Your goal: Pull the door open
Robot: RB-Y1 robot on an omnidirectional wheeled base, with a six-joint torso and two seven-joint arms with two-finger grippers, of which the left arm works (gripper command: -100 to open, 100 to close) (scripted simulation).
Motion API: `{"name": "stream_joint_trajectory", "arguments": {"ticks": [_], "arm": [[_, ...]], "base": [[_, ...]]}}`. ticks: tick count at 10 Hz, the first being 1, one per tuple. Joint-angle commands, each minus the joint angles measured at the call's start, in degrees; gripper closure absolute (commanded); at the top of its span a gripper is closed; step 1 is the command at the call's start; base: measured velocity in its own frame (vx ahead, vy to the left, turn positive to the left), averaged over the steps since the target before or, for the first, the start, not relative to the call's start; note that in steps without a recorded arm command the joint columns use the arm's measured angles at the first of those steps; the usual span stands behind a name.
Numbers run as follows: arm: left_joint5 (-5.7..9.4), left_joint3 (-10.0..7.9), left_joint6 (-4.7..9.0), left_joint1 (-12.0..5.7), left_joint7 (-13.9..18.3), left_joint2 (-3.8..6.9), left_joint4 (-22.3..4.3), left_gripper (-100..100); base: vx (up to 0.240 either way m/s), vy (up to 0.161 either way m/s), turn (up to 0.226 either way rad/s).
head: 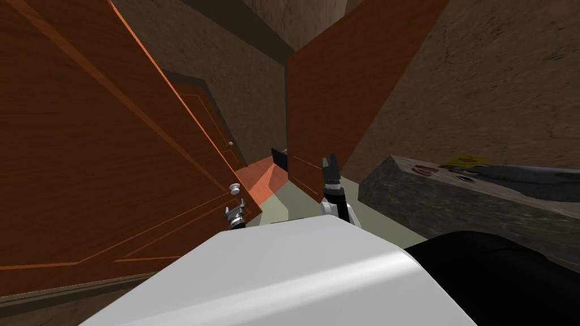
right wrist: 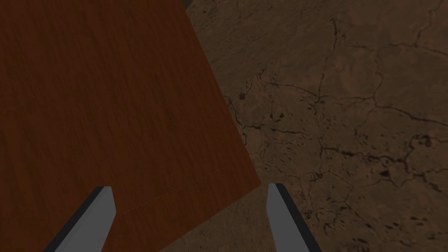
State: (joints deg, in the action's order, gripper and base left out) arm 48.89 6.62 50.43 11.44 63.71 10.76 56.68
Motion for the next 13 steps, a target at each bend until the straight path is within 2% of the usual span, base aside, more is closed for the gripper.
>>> {"name": "stream_joint_trajectory", "arguments": {"ticks": [1, 2, 12, 13], "arm": [[0.16, -0.11, 0.19, 0.33, 1.8, 1.30, -0.5, -100], [0.27, -0.17, 0.48, 0.65, 3.6, 2.64, -1.3, -100], [0.88, -0.49, 2.05, 2.34, 13.0, 9.91, -5.7, -100], [0.88, -0.51, 1.84, 2.46, 12.3, 9.53, -5.1, -100]], "base": [[0.160, -0.006, -0.029], [0.177, 0.004, -0.040], [0.112, -0.003, -0.024], [0.060, -0.002, -0.002]]}}
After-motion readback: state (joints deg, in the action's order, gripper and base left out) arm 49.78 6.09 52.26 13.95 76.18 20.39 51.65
